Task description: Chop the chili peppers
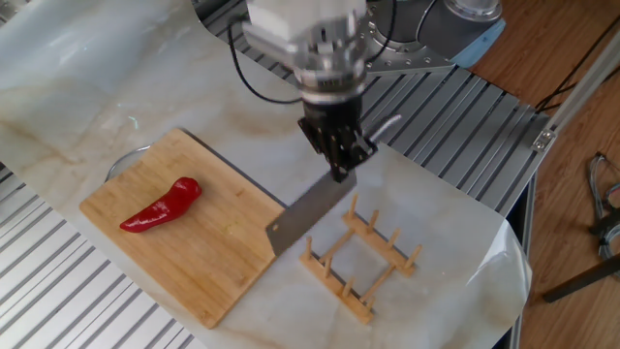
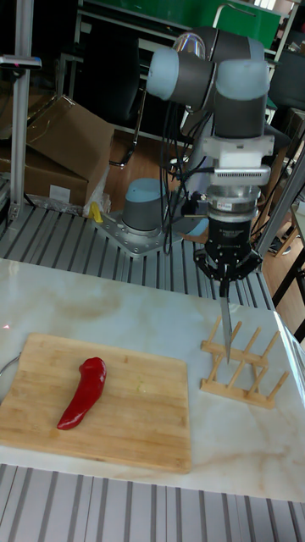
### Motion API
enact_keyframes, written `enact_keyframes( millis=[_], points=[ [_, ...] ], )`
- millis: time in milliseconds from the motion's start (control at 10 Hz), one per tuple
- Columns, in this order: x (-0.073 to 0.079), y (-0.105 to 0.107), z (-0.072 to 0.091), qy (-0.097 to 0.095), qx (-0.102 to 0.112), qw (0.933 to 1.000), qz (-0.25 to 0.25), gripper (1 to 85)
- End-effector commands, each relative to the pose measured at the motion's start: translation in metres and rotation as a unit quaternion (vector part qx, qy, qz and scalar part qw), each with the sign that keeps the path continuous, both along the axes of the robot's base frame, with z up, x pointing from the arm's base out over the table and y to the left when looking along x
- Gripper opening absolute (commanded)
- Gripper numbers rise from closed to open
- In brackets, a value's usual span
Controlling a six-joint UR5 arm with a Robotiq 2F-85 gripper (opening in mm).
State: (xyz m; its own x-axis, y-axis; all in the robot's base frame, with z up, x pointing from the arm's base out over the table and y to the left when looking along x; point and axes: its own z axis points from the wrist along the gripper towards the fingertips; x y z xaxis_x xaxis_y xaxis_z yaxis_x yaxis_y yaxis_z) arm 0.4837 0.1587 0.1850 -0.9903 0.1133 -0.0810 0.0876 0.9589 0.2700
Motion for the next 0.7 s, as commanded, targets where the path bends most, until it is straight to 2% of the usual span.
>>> enact_keyframes(
  millis=[0, 100, 200, 300, 400, 500, 600],
  points=[
    [0.008, -0.045, 0.018, -0.036, -0.057, 0.9964, 0.052, 1.3],
    [0.015, -0.060, 0.016, -0.051, -0.086, 0.9919, 0.078, 1.3],
    [0.017, -0.071, 0.013, -0.055, -0.103, 0.9865, 0.114, 1.3],
    [0.016, -0.092, 0.008, -0.054, -0.132, 0.9741, 0.175, 1.3],
    [0.024, -0.110, 0.006, -0.065, -0.148, 0.9564, 0.243, 1.3],
    [0.031, -0.117, 0.004, -0.075, -0.150, 0.9421, 0.290, 1.3],
    [0.035, -0.114, 0.002, -0.081, -0.145, 0.9363, 0.310, 1.3]
  ],
)
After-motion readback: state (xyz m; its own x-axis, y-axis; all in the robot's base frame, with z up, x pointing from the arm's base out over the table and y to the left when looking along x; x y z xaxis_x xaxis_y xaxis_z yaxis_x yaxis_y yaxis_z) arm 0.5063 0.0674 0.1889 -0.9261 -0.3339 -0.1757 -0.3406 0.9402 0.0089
